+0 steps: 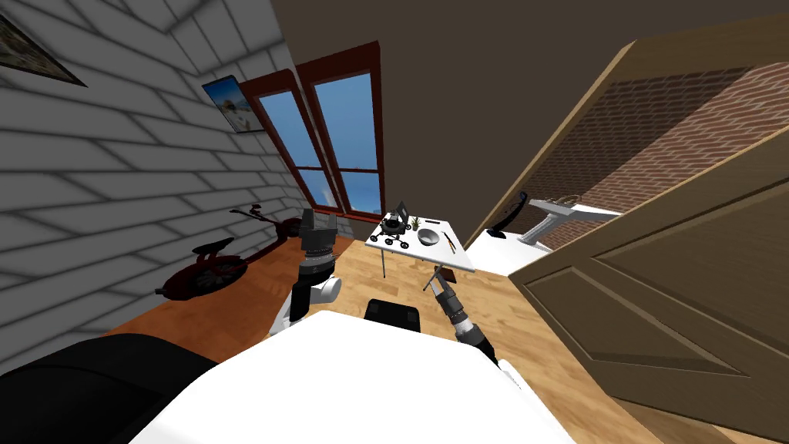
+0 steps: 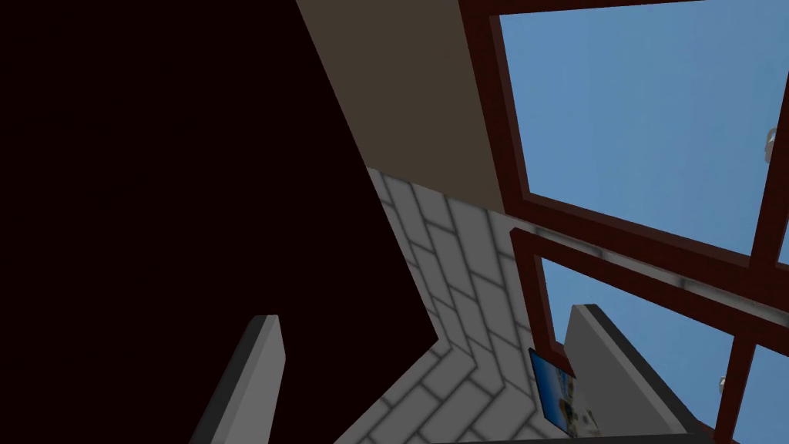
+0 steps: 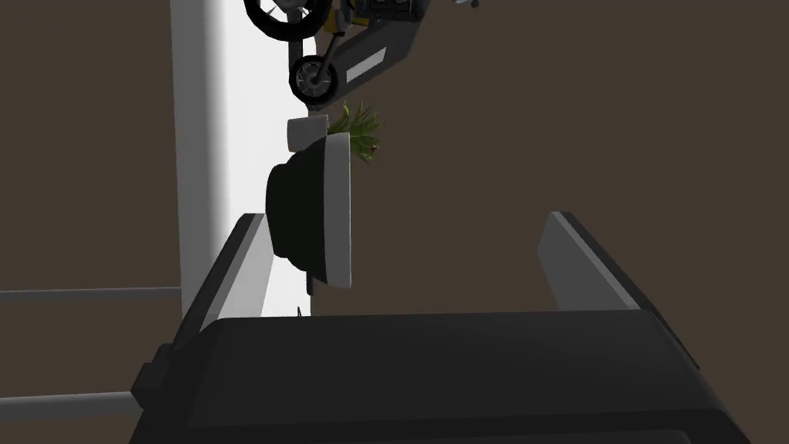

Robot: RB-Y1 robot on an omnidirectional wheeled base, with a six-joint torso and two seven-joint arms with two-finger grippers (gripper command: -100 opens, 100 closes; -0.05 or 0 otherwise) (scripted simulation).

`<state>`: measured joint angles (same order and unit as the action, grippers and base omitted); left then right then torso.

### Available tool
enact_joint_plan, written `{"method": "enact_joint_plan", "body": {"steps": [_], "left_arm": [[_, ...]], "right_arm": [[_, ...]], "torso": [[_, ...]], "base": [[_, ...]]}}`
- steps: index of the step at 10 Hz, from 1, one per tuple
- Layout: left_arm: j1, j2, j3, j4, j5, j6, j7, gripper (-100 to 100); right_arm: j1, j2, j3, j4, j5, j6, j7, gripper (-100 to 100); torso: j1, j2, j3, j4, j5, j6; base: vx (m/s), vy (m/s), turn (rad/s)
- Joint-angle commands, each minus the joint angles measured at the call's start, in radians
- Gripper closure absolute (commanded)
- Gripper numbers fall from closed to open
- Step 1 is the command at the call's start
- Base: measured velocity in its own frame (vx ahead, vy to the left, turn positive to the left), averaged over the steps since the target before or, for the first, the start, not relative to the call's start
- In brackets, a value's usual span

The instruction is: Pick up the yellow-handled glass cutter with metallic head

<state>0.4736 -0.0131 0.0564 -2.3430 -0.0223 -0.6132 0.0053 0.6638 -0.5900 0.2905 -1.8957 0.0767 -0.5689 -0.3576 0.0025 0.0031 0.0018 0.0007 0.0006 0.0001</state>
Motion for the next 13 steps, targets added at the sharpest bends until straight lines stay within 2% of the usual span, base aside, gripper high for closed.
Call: {"method": "enact_joint_plan", "body": {"steps": [1,2,3,4,5,6,8,9,10,11,12,13], "left_arm": [[0.0,0.0,0.0,0.0,0.0,0.0,0.0,0],[0.0,0.0,0.0,0.0,0.0,0.0,0.0,0],[0.0,0.0,0.0,0.0,0.0,0.0,0.0,0],[0.0,0.0,0.0,0.0,0.0,0.0,0.0,0],[0.0,0.0,0.0,0.0,0.0,0.0,0.0,0],[0.0,0.0,0.0,0.0,0.0,0.0,0.0,0],[0.0,0.0,0.0,0.0,0.0,0.0,0.0,0],[0.0,0.0,0.0,0.0,0.0,0.0,0.0,0],[0.0,0.0,0.0,0.0,0.0,0.0,0.0,0],[0.0,0.0,0.0,0.0,0.0,0.0,0.0,0],[0.0,0.0,0.0,0.0,0.0,0.0,0.0,0],[0.0,0.0,0.0,0.0,0.0,0.0,0.0,0]], "right_arm": [[-0.009,-0.044,0.015,0.015,-0.006,0.019,-0.017,-100],[0.003,-0.076,0.052,0.06,-0.013,0.024,-0.034,-100],[0.003,-0.096,0.052,0.06,-0.013,0.024,-0.034,-100],[0.014,-0.132,0.089,0.106,-0.021,0.029,-0.051,-100],[0.014,-0.147,0.089,0.106,-0.021,0.029,-0.051,-100],[0.024,-0.188,0.127,0.152,-0.028,0.033,-0.067,-100],[0.034,-0.248,0.165,0.199,-0.036,0.037,-0.083,-100],[0.043,-0.278,0.202,0.245,-0.045,0.041,-0.098,-100],[0.043,-0.299,0.202,0.248,-0.045,0.041,-0.098,-100],[0.051,-0.331,0.239,0.292,-0.054,0.044,-0.112,-100],[0.051,-0.35,0.239,0.297,-0.054,0.044,-0.112,-100],[0.058,-0.394,0.275,0.329,-0.063,0.047,-0.125,-100]], "torso": [[0.0,0.0,0.0,0.0,0.0,0.0],[-0.001,0.0,0.0,0.0,0.0,0.0],[-0.001,0.0,0.0,0.0,0.0,0.0],[-0.002,0.0,0.0,0.0,0.0,0.0],[-0.001,0.0,0.0,0.0,0.0,0.0],[-0.001,-0.001,0.0,0.0,0.0,0.0],[0.001,0.001,0.0,0.0,0.0,0.0],[0.0,0.0,0.0,0.0,0.0,0.001],[-0.001,-0.001,0.0,0.0,0.0,0.0],[-0.002,-0.001,-0.001,0.0,0.0,0.001],[-0.001,-0.002,-0.001,0.0,0.0,0.0],[-0.002,-0.002,-0.001,0.0,0.0,0.001]], "base": [[-0.037,0.041,0.081],[-0.044,0.045,0.204],[-0.033,0.031,0.106],[-0.033,0.044,0.198],[-0.024,0.039,0.1],[-0.035,0.056,0.236],[-0.046,0.07,0.206],[-0.022,0.044,0.179],[-0.014,0.032,0.113],[-0.009,0.05,0.233],[-0.01,0.035,0.113],[-0.017,0.044,0.224]]}}
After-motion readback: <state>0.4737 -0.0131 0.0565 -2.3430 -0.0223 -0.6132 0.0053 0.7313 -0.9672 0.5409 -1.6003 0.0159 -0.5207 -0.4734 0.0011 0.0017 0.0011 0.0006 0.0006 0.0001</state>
